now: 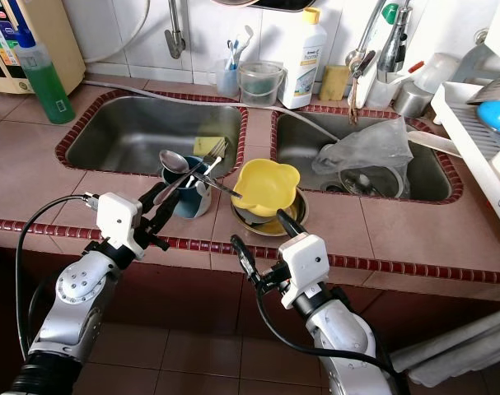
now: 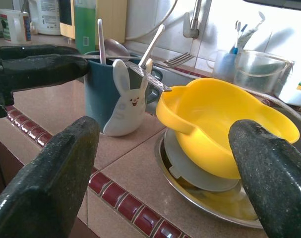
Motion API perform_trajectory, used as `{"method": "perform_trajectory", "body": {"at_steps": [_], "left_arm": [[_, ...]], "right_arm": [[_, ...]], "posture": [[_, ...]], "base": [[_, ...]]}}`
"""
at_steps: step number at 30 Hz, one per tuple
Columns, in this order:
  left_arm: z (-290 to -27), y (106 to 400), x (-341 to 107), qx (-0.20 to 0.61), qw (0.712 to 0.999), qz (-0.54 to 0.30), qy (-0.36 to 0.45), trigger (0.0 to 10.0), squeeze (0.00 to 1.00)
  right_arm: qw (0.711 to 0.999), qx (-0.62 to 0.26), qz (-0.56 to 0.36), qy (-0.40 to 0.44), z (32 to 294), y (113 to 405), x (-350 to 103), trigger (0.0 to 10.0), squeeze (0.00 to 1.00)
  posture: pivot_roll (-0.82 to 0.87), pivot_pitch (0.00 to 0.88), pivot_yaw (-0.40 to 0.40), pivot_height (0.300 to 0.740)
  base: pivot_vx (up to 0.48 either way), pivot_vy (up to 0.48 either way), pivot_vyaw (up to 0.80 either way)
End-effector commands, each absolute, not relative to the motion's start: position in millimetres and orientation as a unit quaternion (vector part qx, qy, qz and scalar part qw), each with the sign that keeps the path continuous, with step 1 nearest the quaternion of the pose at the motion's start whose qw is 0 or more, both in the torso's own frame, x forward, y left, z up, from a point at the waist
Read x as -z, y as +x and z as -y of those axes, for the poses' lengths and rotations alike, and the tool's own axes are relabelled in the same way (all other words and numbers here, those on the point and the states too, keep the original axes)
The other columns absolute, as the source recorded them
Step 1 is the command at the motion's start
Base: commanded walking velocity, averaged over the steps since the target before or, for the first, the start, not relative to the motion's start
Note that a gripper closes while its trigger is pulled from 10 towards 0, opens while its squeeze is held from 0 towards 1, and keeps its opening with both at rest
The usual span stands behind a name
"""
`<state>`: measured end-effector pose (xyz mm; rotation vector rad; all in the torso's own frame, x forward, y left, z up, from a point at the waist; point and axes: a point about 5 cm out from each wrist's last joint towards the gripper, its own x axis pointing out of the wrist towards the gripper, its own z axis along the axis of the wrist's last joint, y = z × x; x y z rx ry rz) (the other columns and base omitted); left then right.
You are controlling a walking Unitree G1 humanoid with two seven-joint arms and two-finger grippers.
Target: Kitchen organization
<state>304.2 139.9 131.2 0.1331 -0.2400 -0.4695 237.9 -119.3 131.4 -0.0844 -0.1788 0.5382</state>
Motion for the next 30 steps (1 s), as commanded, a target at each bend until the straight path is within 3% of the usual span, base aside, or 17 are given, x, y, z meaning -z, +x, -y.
{"method": "perform_trajectory", "body": {"at_steps": [1, 5, 7, 8, 9, 11, 30], "left_arm": [[-139.1, 306.1, -133.2, 0.236, 0.962, 0.12, 0.073, 10.0, 0.0], [-138.9, 306.4, -134.0, 0.236, 0.961, 0.122, 0.073, 10.0, 0.0], [-138.7, 306.5, -134.6, 0.236, 0.961, 0.124, 0.071, 4.4, 0.0], [-138.7, 306.6, -134.6, 0.236, 0.961, 0.124, 0.071, 4.0, 0.0], [-138.6, 306.6, -134.6, 0.236, 0.961, 0.124, 0.071, 1.8, 0.0], [-138.3, 306.5, -134.9, 0.236, 0.961, 0.126, 0.068, 0.0, 0.0], [-138.9, 307.4, -136.7, 0.234, 0.961, 0.131, 0.065, 0.0, 0.0]], "right_arm": [[0.959, -0.264, 0.089, -0.043, 120.1, 238.6, -133.3, 10.0, 0.0], [0.959, -0.264, 0.089, -0.044, 120.3, 239.0, -133.3, 10.0, 0.0], [0.959, -0.264, 0.089, -0.044, 120.3, 239.2, -133.3, 10.0, 0.0], [0.959, -0.264, 0.089, -0.044, 120.2, 239.2, -133.3, 10.0, 0.0], [0.959, -0.264, 0.089, -0.044, 120.2, 239.2, -133.3, 10.0, 0.0], [0.959, -0.264, 0.089, -0.044, 120.3, 239.2, -133.3, 10.0, 0.0], [0.959, -0.264, 0.091, -0.045, 120.6, 240.6, -134.0, 10.0, 0.0]], "posture": [[-0.09, 0.079, -0.017, 0.74], [-0.09, 0.078, -0.017, 0.74], [-0.09, 0.078, -0.018, 0.74], [-0.09, 0.078, -0.018, 0.74], [-0.09, 0.078, -0.018, 0.74], [-0.09, 0.079, -0.018, 0.74], [-0.09, 0.074, -0.023, 0.74]], "base": [[0.0, 0.0, 0.0], [0.0, 0.0, 0.0], [0.0, 0.0, 0.0], [0.0, 0.0, 0.0], [0.0, 0.0, 0.0], [0.0, 0.0, 0.0], [0.0, 0.0, 0.0]]}}
